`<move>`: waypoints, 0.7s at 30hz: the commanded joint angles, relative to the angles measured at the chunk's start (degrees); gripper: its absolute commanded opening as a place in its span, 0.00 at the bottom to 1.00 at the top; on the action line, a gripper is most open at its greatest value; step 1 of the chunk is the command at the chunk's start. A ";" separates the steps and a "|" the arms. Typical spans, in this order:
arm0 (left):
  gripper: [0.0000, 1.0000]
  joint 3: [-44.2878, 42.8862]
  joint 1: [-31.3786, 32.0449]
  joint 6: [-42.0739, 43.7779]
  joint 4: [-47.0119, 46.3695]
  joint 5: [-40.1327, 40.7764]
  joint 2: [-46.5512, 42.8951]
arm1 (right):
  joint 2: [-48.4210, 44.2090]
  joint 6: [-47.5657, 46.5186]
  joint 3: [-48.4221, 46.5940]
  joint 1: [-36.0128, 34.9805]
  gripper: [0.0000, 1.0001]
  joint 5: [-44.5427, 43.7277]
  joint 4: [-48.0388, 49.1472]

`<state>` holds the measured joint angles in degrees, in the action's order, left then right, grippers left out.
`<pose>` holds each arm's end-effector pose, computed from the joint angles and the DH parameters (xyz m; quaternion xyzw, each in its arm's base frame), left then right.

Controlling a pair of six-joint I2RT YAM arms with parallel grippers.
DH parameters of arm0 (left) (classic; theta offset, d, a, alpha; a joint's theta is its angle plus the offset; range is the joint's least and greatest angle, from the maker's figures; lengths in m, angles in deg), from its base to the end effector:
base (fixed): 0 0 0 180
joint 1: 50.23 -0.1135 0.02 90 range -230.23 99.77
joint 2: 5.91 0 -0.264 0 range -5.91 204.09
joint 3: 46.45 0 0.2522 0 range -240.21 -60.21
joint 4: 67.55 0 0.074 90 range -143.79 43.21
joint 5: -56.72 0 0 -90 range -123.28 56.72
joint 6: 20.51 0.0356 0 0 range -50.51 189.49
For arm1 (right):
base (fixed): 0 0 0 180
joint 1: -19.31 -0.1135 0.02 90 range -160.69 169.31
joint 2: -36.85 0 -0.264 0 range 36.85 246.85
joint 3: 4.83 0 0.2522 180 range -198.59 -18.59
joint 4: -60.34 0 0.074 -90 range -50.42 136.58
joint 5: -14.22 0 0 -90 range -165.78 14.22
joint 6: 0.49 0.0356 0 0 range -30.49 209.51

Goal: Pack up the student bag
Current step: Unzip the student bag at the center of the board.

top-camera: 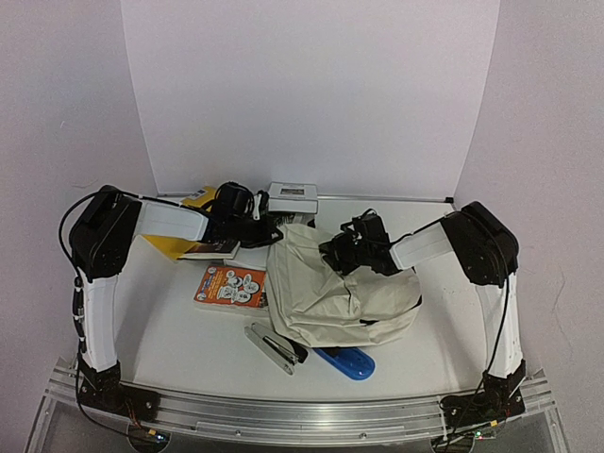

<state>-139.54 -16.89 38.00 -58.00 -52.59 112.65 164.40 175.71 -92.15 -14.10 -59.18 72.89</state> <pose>0.3795 -0.2638 0.1752 0.0915 0.8732 -0.3695 0.3044 0.3861 0.2668 0.1097 0.3095 0.7917 0.5047 0.1507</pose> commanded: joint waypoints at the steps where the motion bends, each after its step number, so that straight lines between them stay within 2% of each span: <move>1: 0.00 0.84 0.10 0.50 -0.97 -2.14 -3.94 | 2.94 7.12 1.85 0.14 0.33 -0.34 0.81; 6: 0.00 1.33 0.14 -0.32 -1.76 -2.84 -4.26 | 4.77 10.86 0.04 0.15 0.21 1.80 0.89; 14: 0.00 1.46 0.14 -0.48 -2.07 -3.06 -3.95 | 5.83 12.88 -0.70 0.16 0.19 1.46 1.41; 21: 0.00 1.74 0.14 -0.63 -0.66 -0.38 -4.76 | 6.10 11.38 -1.89 0.15 0.00 2.30 3.55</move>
<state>-138.38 -17.15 37.72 -58.87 -53.05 111.45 167.92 186.72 -93.51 -13.94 -57.17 77.78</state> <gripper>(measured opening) 0.024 0.031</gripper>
